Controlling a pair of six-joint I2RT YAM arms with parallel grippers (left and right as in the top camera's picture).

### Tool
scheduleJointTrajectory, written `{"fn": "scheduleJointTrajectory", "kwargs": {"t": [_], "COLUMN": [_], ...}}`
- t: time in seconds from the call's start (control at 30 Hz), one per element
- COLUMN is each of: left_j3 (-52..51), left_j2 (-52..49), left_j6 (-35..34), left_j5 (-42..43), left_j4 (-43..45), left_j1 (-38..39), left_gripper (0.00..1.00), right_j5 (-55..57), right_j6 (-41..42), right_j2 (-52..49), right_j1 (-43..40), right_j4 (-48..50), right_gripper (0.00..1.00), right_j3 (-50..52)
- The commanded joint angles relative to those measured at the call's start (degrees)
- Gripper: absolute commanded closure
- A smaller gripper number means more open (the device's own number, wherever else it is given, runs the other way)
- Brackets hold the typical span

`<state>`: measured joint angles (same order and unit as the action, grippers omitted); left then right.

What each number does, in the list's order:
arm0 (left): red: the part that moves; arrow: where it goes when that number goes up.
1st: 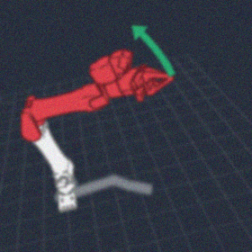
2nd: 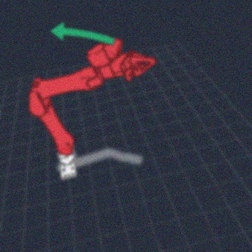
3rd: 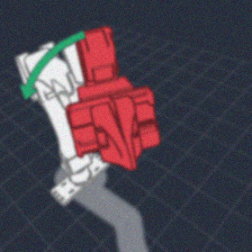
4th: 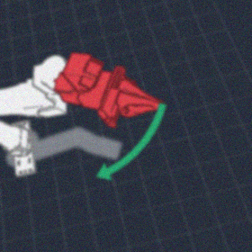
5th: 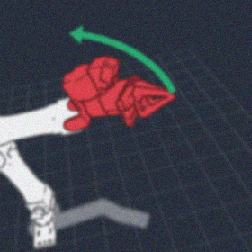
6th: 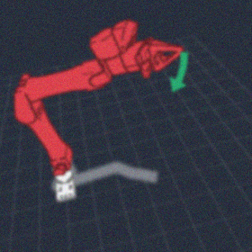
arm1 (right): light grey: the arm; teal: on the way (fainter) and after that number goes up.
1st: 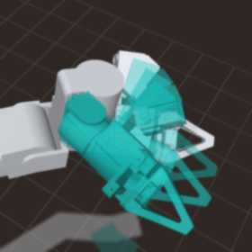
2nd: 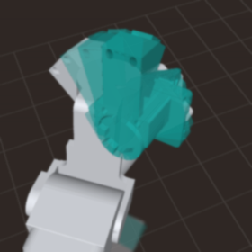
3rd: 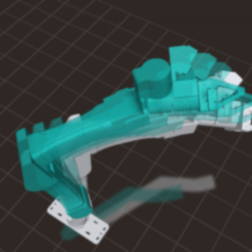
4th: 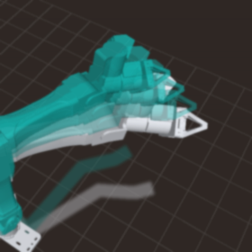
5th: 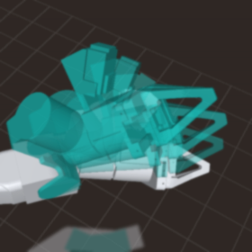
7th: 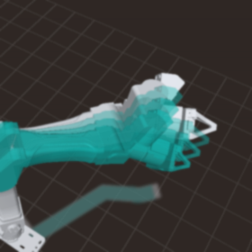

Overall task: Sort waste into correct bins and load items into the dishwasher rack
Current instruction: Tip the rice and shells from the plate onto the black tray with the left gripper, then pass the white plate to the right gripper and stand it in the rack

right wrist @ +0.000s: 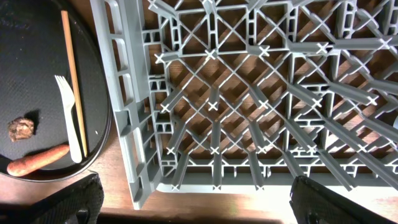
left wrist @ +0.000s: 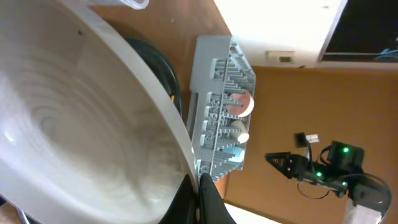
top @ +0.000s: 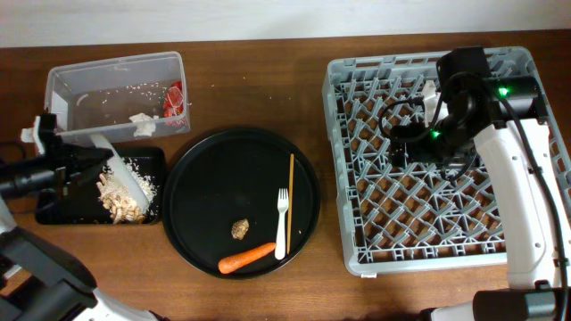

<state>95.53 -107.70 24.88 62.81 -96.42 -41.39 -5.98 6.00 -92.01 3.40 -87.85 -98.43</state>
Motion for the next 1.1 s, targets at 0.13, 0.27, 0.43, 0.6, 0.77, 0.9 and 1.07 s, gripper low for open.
{"fn": "scheduleJointTrajectory", "kwargs": {"t": [0.13,0.27,0.43,0.6,0.77,0.9,1.07], "left_j3": [0.9,0.9,0.5,-3.8,-4.4,0.6,2.1], "left_j2": [2.9,5.8,5.2,1.4,-3.1,-1.1,13.9], "left_j6": [3.3,1.4,-26.3,-37.0,-37.5,-36.4,-36.4], "left_j5": [-1.2,-11.4,-48.4,-55.6,-55.5,-57.7,-59.9], "left_j4": [-0.3,2.1,16.2,25.8,26.9,17.6,13.7], "left_j1": [3.7,24.7,53.8,67.7,71.7,68.7,53.7], "left_gripper": [1.00,1.00,1.00,1.00,0.54,0.38,0.35], "right_j5": [0.7,0.7,0.7,0.7,0.7,0.7,-4.2], "right_j6": [0.5,0.5,0.5,0.3,0.2,0.2,-0.8], "right_j2": [-0.1,-0.1,-0.1,-0.1,-0.1,-0.1,-0.1], "right_j1": [-0.1,-0.1,-0.1,-0.1,-0.1,-0.1,1.0], "right_j4": [0.0,0.0,-0.1,-0.9,-1.5,-1.5,-0.6], "right_gripper": [0.01,0.01,0.01,0.01,0.01,0.01,0.01], "right_j3": [-0.1,-0.1,-0.1,-0.1,-0.1,-0.1,-0.1]}}
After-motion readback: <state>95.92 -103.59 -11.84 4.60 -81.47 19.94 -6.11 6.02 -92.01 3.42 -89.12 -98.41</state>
